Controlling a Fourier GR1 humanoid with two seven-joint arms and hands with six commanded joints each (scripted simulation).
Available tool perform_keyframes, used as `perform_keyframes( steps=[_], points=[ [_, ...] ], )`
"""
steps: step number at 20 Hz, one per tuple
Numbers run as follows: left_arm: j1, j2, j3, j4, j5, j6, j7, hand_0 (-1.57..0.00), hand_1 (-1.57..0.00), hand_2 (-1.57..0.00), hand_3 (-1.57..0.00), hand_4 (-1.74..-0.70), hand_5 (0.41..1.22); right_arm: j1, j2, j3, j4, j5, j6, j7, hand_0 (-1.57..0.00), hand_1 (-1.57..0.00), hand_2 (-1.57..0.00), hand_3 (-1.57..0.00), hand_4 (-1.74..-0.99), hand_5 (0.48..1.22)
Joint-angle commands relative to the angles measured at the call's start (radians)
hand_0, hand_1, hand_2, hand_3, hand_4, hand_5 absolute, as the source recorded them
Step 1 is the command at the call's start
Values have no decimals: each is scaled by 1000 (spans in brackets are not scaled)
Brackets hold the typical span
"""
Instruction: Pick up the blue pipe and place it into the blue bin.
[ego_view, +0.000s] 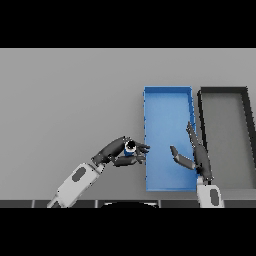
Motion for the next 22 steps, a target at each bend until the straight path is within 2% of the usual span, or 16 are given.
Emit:
perform_keyframes(
  steps=[1, 3, 5, 6, 7, 10, 14, 17, 19, 21, 22],
  points=[
    [4, 8, -1, -22, 2, -2, -5, -1570, -1570, -1570, -1443, -1730, 1220, 0, 2, 5, -7, 6, -4, 1, 1, 1, 1, 1, -1192, 628],
    [-2, 1, -7, -17, -14, 8, 12, -1570, -1570, -1570, -1442, -1730, 1220, -9, 6, 4, -2, 2, -5, 22, 1, 1, 1, 1, -1207, 619],
    [-15, 2, 2, 3, -11, -1, 15, -1570, -1571, -1571, -1438, -1731, 1220, -15, 3, 2, -16, -21, 13, 7, 1, 1, 1, 1, -1191, 619],
    [-8, 3, 2, -8, -10, -1, 3, -1571, -1571, -1571, -1438, -1731, 1221, -15, -5, -2, -40, -54, 37, -3, 1, 1, 1, 1, -1195, 610],
    [0, 10, 4, -14, -4, -5, 0, -1571, -1571, -1571, -1438, -1731, 1221, -30, -18, -11, -48, -120, 84, 10, 1, 1, 1, 1, -1197, 604],
    [5, 12, -3, -10, -14, -11, -7, -1571, -1571, -1571, -1440, -1731, 1221, -59, -108, -16, -145, -273, 212, 89, 1, 1, 1, 1, -1215, 561],
    [3, 4, -10, -16, -20, -9, 4, -1571, -1571, -1571, -1440, -1731, 1221, -149, -193, 43, -243, -344, 306, 211, 1, 1, 1, 1, -1274, 518],
    [-5, 3, 6, 8, -14, -14, 0, -1571, -1571, -1571, -1439, -1732, 1221, -207, -218, 95, -309, -398, 342, 282, 1, 1, 1, 1, -1305, 522],
    [-20, -3, 3, 13, -26, -11, 12, -1571, -1571, -1571, -1437, -1732, 1221, -280, -238, 121, -333, -427, 351, 340, 1, 1, 1, 1, -1297, 522],
    [-13, -5, -6, 8, -38, -7, 11, -1571, -1571, -1571, -1435, -1732, 1221, -353, -241, 153, -327, -449, 359, 402, 1, 1, 1, 1, -1297, 526],
    [-21, -3, 2, 9, -32, -10, 13, -1571, -1571, -1571, -1436, -1732, 1221, -381, -246, 163, -326, -462, 378, 406, 1, 1, 1, 1, -1300, 529]
  ],
)
